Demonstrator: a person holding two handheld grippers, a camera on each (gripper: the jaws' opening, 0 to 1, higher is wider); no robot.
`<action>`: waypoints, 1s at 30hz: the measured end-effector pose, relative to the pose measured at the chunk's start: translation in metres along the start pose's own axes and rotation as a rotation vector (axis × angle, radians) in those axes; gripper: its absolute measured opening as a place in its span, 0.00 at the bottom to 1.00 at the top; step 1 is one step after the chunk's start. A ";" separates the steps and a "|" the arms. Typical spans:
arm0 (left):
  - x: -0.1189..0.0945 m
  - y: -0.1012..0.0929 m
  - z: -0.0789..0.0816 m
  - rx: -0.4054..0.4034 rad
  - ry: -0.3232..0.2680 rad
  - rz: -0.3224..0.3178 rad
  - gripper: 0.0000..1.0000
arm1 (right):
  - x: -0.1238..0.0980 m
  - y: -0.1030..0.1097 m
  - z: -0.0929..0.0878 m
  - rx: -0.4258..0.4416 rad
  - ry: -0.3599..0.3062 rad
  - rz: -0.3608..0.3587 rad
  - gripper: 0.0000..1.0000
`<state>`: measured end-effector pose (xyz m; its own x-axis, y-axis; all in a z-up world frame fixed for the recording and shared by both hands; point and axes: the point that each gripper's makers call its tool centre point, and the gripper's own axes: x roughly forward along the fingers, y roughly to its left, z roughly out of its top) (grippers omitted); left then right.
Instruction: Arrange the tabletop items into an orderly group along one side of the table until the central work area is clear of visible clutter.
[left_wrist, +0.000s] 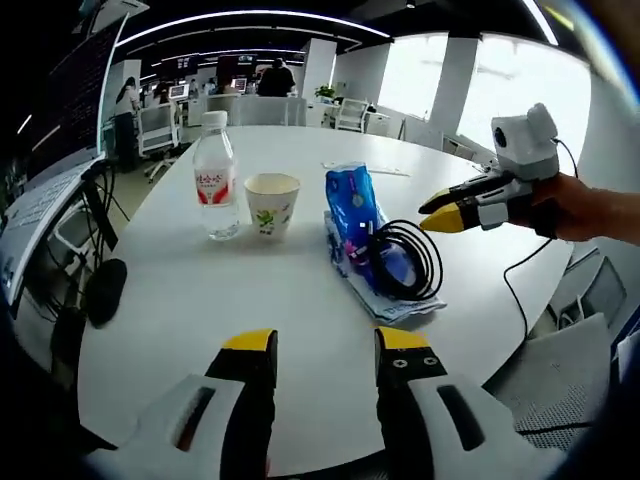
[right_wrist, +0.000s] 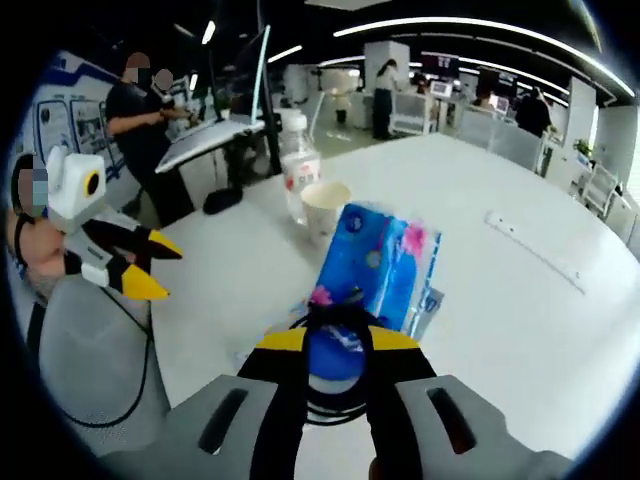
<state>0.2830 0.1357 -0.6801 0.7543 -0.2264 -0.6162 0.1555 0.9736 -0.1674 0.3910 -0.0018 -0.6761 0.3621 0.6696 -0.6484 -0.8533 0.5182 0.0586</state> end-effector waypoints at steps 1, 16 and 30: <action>0.000 -0.001 0.000 -0.001 0.001 -0.001 0.38 | -0.002 0.000 -0.005 0.013 0.003 -0.004 0.19; 0.000 -0.010 -0.005 0.004 0.004 -0.009 0.38 | -0.012 -0.009 -0.047 0.120 0.031 -0.059 0.17; -0.003 -0.003 -0.004 0.028 0.008 0.005 0.40 | -0.002 -0.027 -0.044 0.153 0.039 -0.088 0.22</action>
<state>0.2774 0.1334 -0.6806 0.7500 -0.2215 -0.6233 0.1697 0.9752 -0.1424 0.3970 -0.0407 -0.7097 0.4155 0.5984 -0.6850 -0.7508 0.6508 0.1131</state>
